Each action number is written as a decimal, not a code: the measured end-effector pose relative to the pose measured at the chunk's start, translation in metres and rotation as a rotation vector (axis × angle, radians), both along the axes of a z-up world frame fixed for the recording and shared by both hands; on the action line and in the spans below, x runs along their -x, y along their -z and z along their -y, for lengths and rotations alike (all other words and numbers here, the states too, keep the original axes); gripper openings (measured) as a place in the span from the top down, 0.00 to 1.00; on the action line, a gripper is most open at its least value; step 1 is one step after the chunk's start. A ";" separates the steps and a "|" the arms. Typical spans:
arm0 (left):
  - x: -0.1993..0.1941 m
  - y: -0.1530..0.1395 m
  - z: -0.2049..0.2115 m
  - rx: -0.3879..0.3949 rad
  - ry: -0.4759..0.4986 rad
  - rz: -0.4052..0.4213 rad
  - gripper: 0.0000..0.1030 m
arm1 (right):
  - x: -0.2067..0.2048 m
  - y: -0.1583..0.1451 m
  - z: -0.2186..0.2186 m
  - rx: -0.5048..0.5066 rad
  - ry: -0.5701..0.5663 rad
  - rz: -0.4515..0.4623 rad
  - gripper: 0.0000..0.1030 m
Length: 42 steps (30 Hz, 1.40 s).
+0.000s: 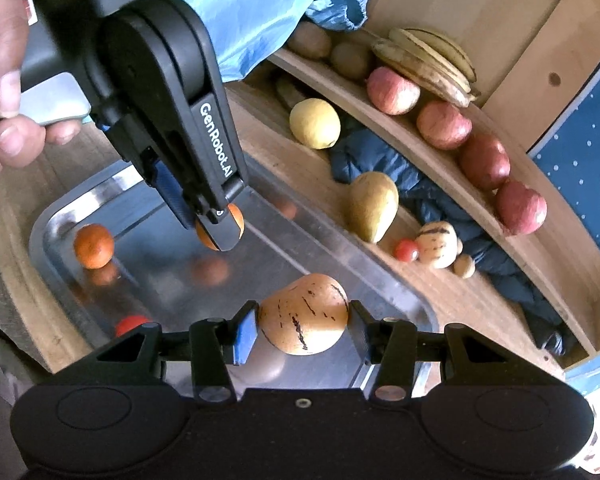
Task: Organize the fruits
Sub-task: 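Carry the orange with the left tool while the right tool carries the striped fruit toward the tray, then open the left tool releasing the orange while the right tool releases the striped fruit on the tray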
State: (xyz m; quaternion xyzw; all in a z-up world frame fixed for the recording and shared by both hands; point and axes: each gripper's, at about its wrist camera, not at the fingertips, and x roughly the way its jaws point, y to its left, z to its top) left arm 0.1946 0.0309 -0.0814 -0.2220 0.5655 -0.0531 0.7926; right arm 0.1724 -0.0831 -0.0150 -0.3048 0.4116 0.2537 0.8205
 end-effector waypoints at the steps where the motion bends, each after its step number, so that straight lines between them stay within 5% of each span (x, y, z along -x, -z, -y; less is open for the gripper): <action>1: 0.002 0.000 0.001 -0.001 0.000 -0.002 0.72 | 0.003 0.000 0.001 -0.003 0.002 -0.004 0.52; 42: 0.035 0.008 0.013 -0.025 0.044 -0.016 0.72 | 0.042 0.012 0.011 -0.048 0.043 -0.082 0.52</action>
